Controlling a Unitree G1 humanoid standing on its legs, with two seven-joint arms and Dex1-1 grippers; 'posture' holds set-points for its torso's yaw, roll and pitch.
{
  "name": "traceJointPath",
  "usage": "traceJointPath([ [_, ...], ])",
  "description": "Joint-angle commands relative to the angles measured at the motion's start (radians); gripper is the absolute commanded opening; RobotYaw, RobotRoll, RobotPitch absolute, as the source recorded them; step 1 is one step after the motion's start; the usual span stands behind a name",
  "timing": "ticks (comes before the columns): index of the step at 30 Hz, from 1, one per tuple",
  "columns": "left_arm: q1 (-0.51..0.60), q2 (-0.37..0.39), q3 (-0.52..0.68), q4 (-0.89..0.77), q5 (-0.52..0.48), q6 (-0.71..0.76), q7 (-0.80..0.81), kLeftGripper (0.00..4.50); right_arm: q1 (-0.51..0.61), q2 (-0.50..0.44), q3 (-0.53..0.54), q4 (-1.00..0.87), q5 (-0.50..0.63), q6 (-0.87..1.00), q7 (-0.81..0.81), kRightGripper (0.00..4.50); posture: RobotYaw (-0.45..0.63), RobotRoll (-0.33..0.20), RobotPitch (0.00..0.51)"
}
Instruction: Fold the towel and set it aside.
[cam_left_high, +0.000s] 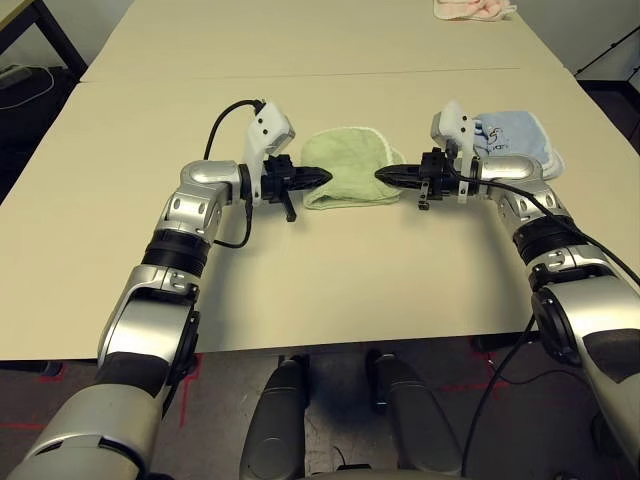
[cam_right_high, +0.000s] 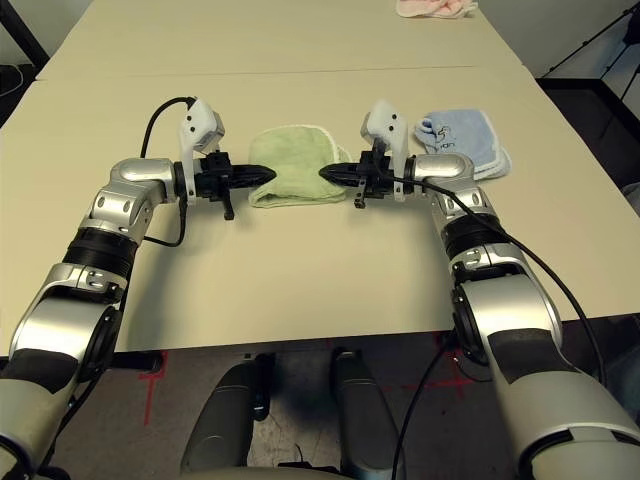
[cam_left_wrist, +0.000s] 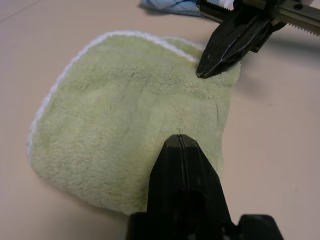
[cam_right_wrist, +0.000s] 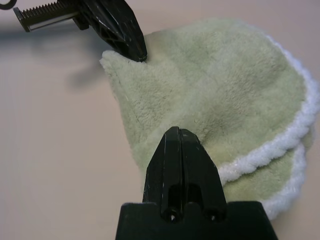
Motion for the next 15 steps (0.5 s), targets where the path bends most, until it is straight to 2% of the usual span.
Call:
traceJointPath([
  [1,-0.002,-0.005,-0.040,0.054,0.071,-0.023,0.036,0.04,-0.021,0.003,0.055,0.060,-0.091,-0.042,-0.049,0.00,0.15,0.000,0.241],
  [8,0.003,0.008,-0.101,0.115,0.167,0.004,0.046,0.04,-0.034,0.022,0.167,0.133,-0.245,-0.002,-0.118,0.00,0.15,0.000,0.242],
  [15,0.006,0.008,-0.101,0.115,0.173,0.021,0.039,0.04,-0.032,0.036,0.169,0.150,-0.269,0.009,-0.145,0.00,0.15,0.000,0.235],
])
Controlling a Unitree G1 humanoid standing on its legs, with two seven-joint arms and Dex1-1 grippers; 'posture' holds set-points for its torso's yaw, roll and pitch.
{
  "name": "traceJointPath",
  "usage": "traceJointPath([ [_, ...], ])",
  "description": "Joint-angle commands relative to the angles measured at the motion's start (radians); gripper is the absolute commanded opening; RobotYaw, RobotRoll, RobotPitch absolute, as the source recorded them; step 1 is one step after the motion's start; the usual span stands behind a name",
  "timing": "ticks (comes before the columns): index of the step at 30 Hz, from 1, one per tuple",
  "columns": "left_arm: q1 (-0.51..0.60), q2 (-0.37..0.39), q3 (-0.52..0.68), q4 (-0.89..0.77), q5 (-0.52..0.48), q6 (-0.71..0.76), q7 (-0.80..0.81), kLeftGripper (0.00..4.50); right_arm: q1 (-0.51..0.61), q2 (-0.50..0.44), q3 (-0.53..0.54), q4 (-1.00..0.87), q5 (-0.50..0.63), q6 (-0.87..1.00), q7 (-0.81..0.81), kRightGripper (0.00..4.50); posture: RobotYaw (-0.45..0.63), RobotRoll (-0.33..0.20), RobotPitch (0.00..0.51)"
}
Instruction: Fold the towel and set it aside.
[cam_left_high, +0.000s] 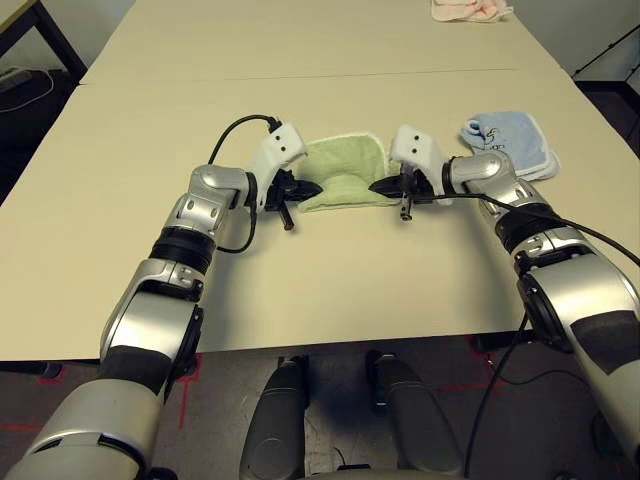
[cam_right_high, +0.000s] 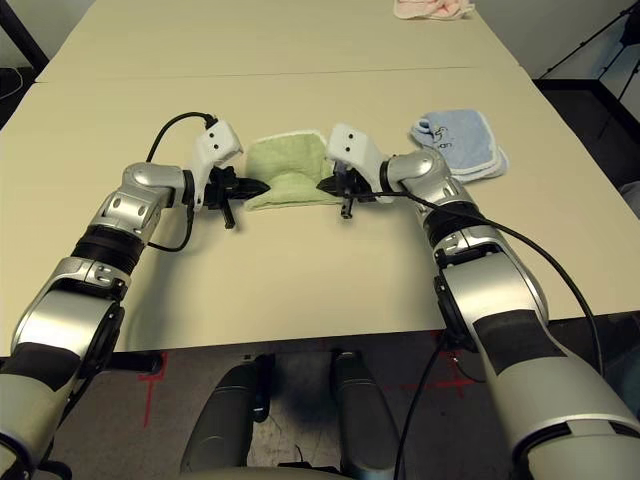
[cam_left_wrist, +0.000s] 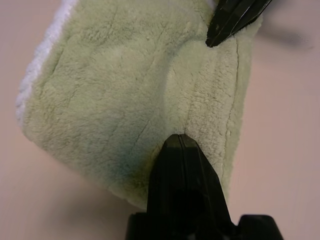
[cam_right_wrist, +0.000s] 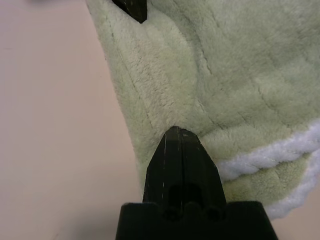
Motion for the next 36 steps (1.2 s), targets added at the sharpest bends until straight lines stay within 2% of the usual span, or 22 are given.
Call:
traceJointPath([
  [1,0.017,0.003,-0.021,0.037,0.032,0.018,-0.008,0.04,0.036,0.005,0.021,0.062,-0.037,0.035,-0.004,0.00,0.15,0.000,0.231],
  [5,0.003,0.001,0.006,0.026,0.008,0.025,-0.008,0.04,0.029,-0.004,-0.017,0.057,-0.004,0.028,0.008,0.00,0.15,0.000,0.228],
  [11,-0.001,0.005,0.084,-0.050,-0.076,0.036,-0.042,0.04,0.033,-0.030,-0.191,0.005,0.192,0.050,0.185,0.00,0.14,0.000,0.225],
  [16,-0.014,-0.002,0.148,-0.100,-0.140,0.063,-0.039,0.04,0.025,-0.041,-0.281,-0.035,0.281,0.082,0.202,0.00,0.14,0.000,0.231],
  [25,-0.104,-0.048,0.233,0.030,-0.141,-0.037,0.130,0.04,-0.008,0.011,-0.364,-0.039,0.338,0.069,0.041,0.00,0.11,0.000,0.273],
  [36,-0.159,-0.045,0.241,0.099,-0.134,-0.097,0.121,0.04,-0.042,-0.007,-0.374,-0.032,0.344,0.072,0.038,0.00,0.09,0.000,0.321],
])
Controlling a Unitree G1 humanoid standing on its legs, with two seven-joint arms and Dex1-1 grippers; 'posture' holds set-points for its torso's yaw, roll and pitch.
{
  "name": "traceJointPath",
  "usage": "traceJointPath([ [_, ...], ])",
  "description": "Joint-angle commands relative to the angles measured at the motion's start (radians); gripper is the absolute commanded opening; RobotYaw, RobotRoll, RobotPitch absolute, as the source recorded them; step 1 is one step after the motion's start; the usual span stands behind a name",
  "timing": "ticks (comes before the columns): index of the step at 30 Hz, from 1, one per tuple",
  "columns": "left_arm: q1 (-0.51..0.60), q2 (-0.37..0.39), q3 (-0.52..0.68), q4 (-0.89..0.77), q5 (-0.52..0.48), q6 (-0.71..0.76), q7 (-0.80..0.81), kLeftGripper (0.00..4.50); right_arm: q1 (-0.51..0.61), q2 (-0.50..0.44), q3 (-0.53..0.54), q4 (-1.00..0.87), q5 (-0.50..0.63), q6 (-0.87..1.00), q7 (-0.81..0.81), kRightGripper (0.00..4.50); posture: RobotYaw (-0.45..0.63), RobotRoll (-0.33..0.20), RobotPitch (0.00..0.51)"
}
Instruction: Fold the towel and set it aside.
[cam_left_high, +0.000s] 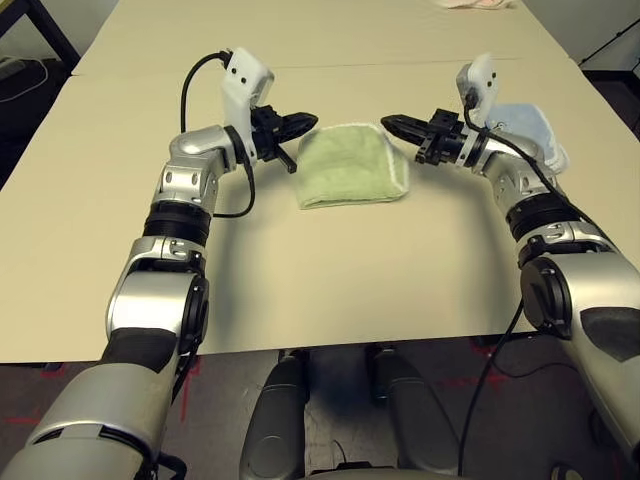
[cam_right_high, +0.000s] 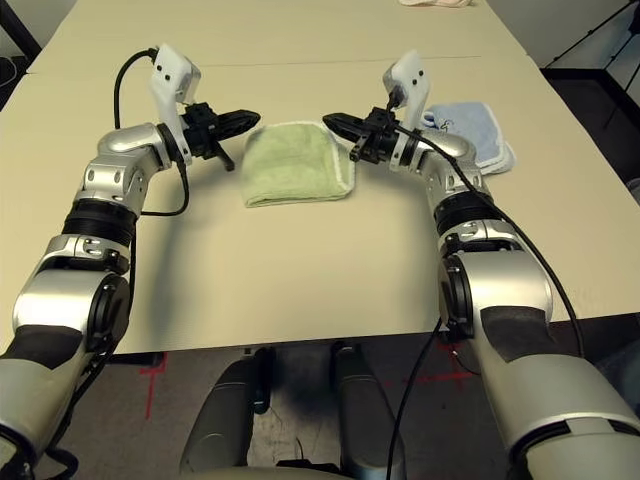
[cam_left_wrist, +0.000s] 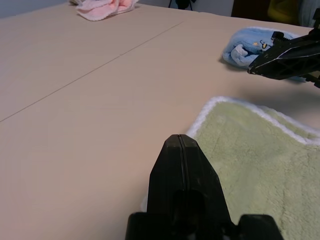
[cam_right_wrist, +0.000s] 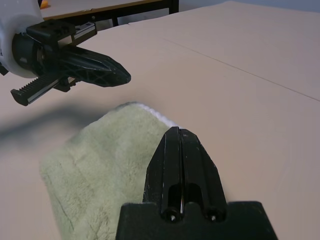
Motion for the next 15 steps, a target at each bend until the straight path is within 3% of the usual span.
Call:
traceJointPath([
  [1,-0.009,0.002,-0.006,0.018,0.003,-0.016,-0.018,0.04,0.001,-0.004,-0.007,-0.004,0.006,-0.001,0.000,0.00,0.09,0.000,0.329],
  [15,0.010,0.008,-0.025,0.008,0.045,-0.077,0.032,0.04,-0.045,0.043,0.021,0.056,-0.051,-0.040,-0.118,0.00,0.13,0.000,0.374],
])
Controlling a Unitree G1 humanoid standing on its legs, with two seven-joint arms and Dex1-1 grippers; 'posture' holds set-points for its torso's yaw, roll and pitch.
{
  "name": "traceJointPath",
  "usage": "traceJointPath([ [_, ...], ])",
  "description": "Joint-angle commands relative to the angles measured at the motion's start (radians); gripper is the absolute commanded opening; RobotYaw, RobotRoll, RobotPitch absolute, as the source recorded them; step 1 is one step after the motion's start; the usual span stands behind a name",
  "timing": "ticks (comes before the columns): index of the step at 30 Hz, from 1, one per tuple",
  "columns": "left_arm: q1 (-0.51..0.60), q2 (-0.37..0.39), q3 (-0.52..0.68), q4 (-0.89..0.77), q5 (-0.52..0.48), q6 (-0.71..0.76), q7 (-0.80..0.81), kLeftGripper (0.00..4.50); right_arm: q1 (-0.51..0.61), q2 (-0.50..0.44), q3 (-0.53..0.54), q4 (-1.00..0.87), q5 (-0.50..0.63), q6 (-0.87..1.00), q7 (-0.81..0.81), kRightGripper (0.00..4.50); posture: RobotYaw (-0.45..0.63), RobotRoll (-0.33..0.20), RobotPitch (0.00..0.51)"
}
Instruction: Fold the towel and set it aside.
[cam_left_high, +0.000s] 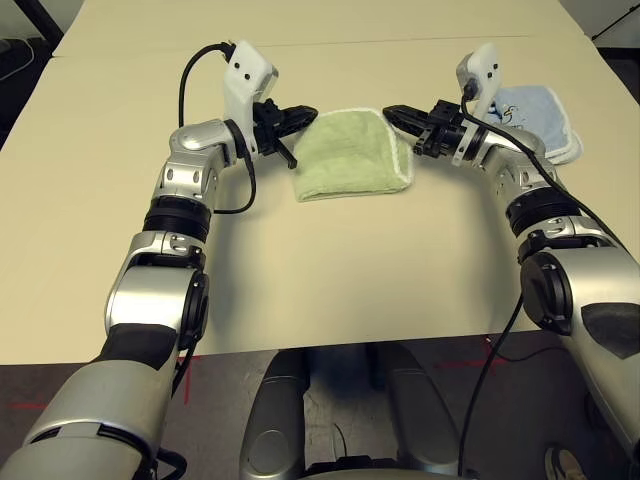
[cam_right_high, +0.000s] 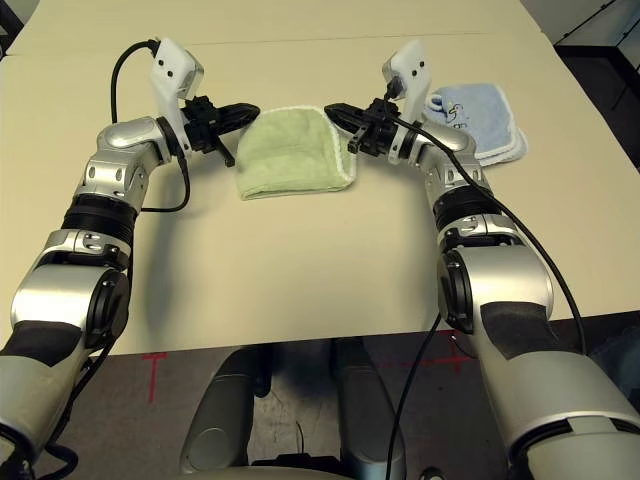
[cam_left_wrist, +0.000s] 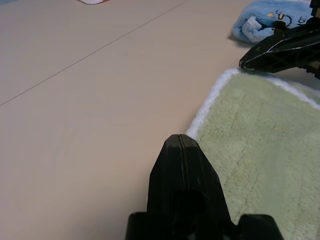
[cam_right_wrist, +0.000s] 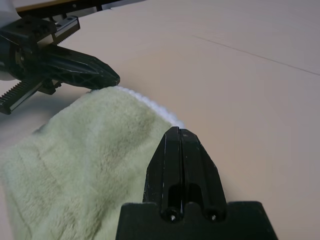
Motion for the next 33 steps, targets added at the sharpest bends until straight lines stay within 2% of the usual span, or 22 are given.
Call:
traceJointPath([
  [1,0.008,0.009,-0.004,0.007,0.006,-0.013,-0.005,0.04,-0.022,0.011,0.014,0.036,-0.026,-0.018,-0.027,0.00,0.13,0.000,0.378],
  [9,-0.013,0.034,-0.005,0.048,0.019,-0.051,0.002,0.04,-0.045,0.029,0.058,0.073,-0.094,-0.013,-0.079,0.00,0.14,0.000,0.391],
  [19,0.043,0.013,-0.039,0.089,0.046,-0.083,-0.007,0.04,-0.013,0.038,0.104,0.096,-0.164,0.009,-0.125,0.00,0.13,0.000,0.405],
  [28,-0.050,0.038,0.006,0.127,0.044,-0.169,0.091,0.04,-0.018,0.025,0.099,0.092,-0.161,0.003,-0.117,0.00,0.13,0.000,0.381],
  [33,-0.078,0.043,0.029,0.115,0.015,-0.166,0.067,0.04,-0.023,0.023,0.098,0.092,-0.161,-0.001,-0.114,0.00,0.14,0.000,0.382],
])
